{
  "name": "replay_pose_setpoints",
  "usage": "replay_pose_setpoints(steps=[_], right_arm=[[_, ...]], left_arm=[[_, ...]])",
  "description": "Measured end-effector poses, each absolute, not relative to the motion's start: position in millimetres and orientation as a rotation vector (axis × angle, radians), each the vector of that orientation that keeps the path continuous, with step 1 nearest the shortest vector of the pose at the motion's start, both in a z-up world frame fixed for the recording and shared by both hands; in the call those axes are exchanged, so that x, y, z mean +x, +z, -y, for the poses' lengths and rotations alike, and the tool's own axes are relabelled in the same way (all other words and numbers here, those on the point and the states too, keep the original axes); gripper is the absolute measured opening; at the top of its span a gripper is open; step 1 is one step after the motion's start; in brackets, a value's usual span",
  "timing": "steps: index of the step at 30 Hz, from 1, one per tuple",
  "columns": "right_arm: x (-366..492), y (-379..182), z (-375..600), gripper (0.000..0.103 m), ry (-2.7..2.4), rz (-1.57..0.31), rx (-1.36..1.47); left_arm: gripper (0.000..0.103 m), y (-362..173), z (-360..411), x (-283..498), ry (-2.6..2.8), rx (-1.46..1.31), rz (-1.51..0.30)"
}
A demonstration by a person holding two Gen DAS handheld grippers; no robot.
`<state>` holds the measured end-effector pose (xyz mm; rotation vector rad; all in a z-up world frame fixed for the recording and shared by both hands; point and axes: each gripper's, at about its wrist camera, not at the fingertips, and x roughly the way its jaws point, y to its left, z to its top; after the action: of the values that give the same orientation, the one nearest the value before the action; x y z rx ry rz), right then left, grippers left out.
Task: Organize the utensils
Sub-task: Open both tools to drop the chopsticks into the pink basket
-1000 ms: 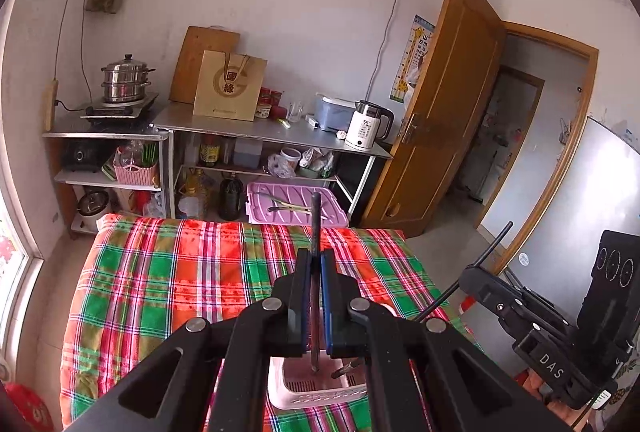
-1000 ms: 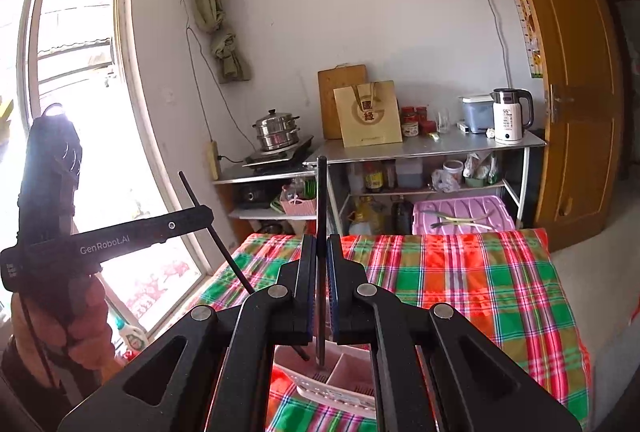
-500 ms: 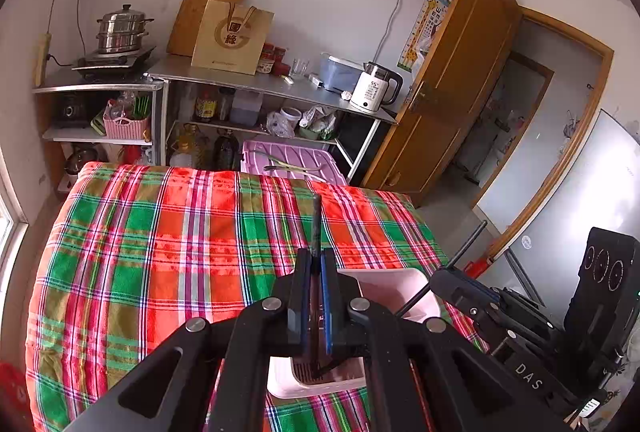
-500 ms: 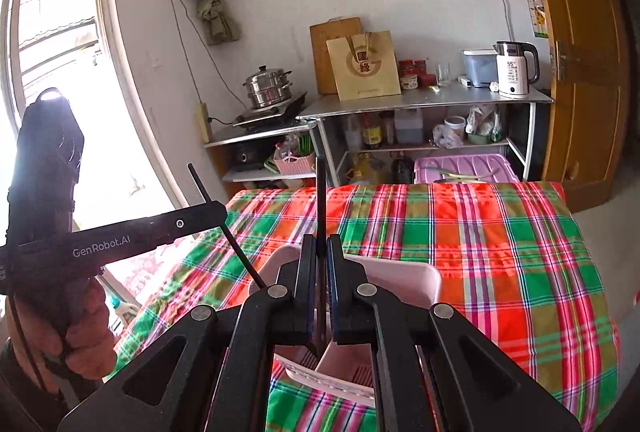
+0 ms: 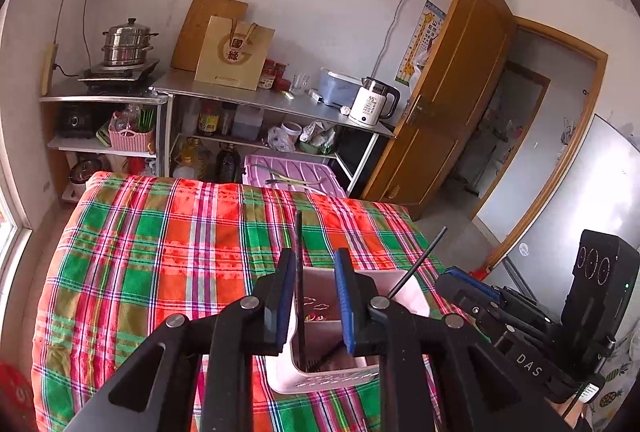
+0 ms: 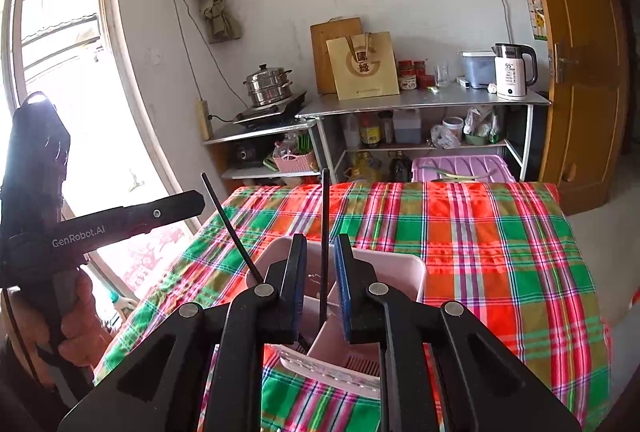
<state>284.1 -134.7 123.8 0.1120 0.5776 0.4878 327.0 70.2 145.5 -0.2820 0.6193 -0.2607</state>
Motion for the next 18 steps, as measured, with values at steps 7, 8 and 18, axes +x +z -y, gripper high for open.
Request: replay_pose_setpoints(steps=[7,8,18], right_arm=[[237,141,159,0.015,0.47,-0.502,0.1],[228,143,163,0.015,0.475,-0.489,0.099],[140,122,201,0.015,0.466,-0.488,0.084]], left_arm=[[0.02,159,-67,266,-0.25,-0.233,-0.539],[0.02,157,-66,253,-0.251,-0.228,-0.53],[0.02,119,-45,146,-0.288,-0.199,-0.521]])
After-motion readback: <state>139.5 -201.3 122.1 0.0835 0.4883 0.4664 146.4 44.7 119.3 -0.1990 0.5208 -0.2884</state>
